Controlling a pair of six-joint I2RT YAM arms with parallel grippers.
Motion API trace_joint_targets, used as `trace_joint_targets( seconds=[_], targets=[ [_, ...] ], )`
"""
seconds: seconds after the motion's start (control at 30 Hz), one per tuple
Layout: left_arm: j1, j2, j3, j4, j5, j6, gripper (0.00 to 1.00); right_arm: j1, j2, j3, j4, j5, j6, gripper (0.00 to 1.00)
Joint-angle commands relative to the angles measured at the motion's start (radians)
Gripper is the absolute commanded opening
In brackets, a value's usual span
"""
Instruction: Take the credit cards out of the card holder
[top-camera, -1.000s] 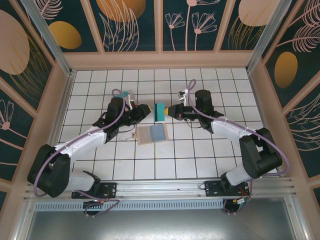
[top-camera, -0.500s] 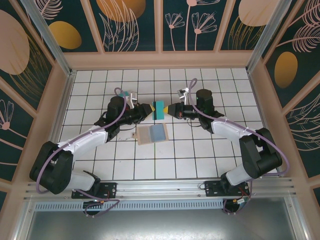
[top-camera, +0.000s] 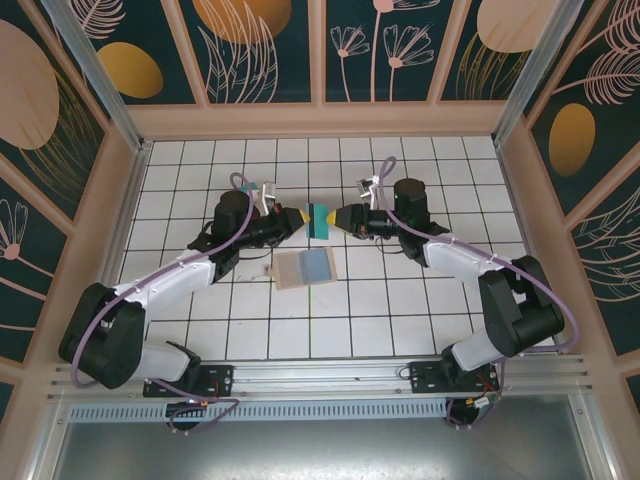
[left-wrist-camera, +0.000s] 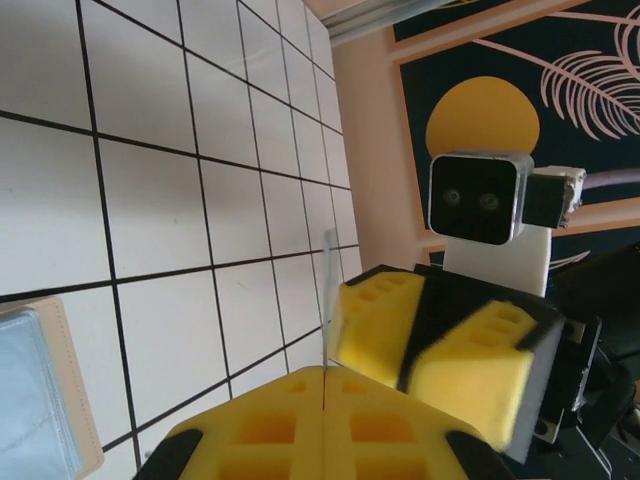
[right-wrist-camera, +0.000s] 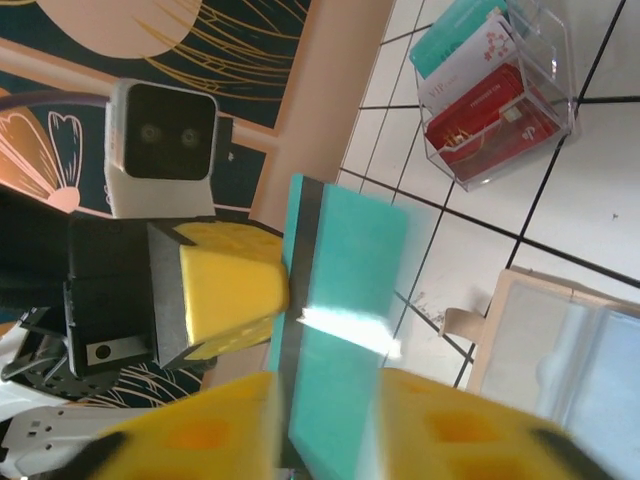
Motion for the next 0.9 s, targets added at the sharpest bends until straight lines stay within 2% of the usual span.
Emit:
trace_joint_targets(
  seconds=[0.0, 0.2, 0.43, 0.53, 0.73, 0.87],
  targets=[
    [-0.002, -0.036, 0.086, -0.194, -0.069, 0.157, 0.00, 0.005, -0.023, -0.003, -0.007, 0.002, -0.042, 0.54],
    [-0.001, -0.033, 0.221, -0.475, -0.283, 0.423, 0.00, 0.005, -0.085, -0.017, -0.080, 0.057, -0.095, 0.98],
    [0.000, -0.016, 0.323, -0.602, -0.592, 0.722, 0.00, 0.005, -0.148, -0.054, -0.110, 0.106, -0.124, 0.99],
    [0.005, 0.058, 0.424, -0.714, -0.741, 0.855, 0.00, 0.005, -0.166, -0.077, -0.104, 0.123, -0.125, 0.99],
    [0.027, 0.228, 0.591, -0.842, -0.862, 1.053, 0.00, 0.003, -0.190, -0.095, -0.104, 0.136, -0.136, 0.99],
    [0.046, 0.278, 0.632, -0.840, -0.871, 1.190, 0.00, 0.002, -0.206, -0.093, -0.121, 0.143, -0.149, 0.99]
  ],
)
